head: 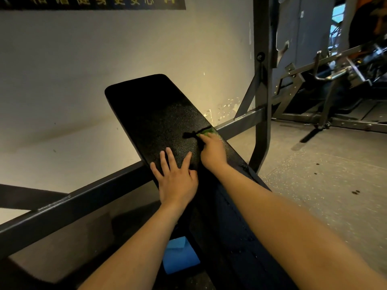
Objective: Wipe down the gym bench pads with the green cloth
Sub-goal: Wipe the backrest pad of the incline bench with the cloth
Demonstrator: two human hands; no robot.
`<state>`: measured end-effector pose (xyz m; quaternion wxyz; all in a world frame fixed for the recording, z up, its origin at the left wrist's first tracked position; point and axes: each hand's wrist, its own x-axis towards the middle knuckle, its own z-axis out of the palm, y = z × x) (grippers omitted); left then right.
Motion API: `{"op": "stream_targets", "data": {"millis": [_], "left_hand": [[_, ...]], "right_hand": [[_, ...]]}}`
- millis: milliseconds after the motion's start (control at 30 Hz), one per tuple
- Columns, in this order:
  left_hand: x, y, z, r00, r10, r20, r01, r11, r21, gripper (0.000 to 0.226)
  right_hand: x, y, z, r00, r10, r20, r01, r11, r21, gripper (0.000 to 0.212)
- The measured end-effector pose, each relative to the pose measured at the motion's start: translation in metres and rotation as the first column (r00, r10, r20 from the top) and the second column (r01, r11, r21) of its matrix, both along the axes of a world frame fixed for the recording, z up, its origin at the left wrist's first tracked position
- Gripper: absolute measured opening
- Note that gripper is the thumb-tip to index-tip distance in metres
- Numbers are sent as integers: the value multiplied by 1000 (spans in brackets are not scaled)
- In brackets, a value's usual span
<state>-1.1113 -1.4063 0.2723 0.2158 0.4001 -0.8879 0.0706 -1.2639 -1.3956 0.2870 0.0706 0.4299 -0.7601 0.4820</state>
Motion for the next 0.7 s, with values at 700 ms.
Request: {"op": "stream_targets", "data": {"millis": [700], "left_hand": [[3, -7, -8, 996, -50, -80, 45, 997, -55, 60]], "right_hand": [[18, -21, 23, 965, 233, -123, -219, 969, 117, 48]]}}
